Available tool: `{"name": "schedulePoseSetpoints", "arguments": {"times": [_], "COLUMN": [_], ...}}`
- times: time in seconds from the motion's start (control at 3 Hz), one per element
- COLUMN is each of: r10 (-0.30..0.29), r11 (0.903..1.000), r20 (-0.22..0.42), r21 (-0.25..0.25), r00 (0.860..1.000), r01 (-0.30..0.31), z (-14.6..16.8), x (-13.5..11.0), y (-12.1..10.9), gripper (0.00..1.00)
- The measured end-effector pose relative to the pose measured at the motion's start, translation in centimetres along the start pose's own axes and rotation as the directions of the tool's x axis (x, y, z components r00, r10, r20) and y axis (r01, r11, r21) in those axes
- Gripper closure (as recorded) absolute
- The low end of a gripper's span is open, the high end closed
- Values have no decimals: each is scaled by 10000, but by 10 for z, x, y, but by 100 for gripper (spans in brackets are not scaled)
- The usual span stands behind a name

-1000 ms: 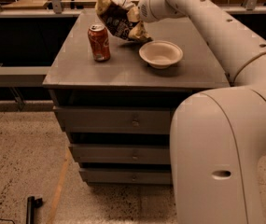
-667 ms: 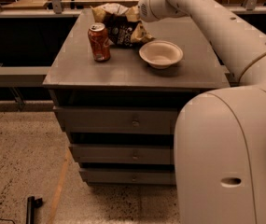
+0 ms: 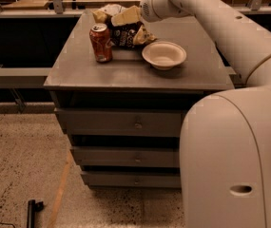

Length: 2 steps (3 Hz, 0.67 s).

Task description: Move brown chip bag near coke can

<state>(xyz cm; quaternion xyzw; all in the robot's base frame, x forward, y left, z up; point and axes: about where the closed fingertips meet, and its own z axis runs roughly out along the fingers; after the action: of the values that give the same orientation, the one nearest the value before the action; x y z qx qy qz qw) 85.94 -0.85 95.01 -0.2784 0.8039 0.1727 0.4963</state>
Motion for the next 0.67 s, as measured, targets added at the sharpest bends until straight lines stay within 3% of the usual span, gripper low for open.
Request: {"name": "schedulePoseSetpoints", "arguments": {"times": [0.33,0.67], "r10": [357,404], "r11": [9988,9875], "r20": [291,490], "r21": [326,1505], "r00": [9989,9980], "r01": [-366,-474], "z": [-16,-56], "x": [-2,-5], "y": [-15,-48], "gripper": [0,0]}}
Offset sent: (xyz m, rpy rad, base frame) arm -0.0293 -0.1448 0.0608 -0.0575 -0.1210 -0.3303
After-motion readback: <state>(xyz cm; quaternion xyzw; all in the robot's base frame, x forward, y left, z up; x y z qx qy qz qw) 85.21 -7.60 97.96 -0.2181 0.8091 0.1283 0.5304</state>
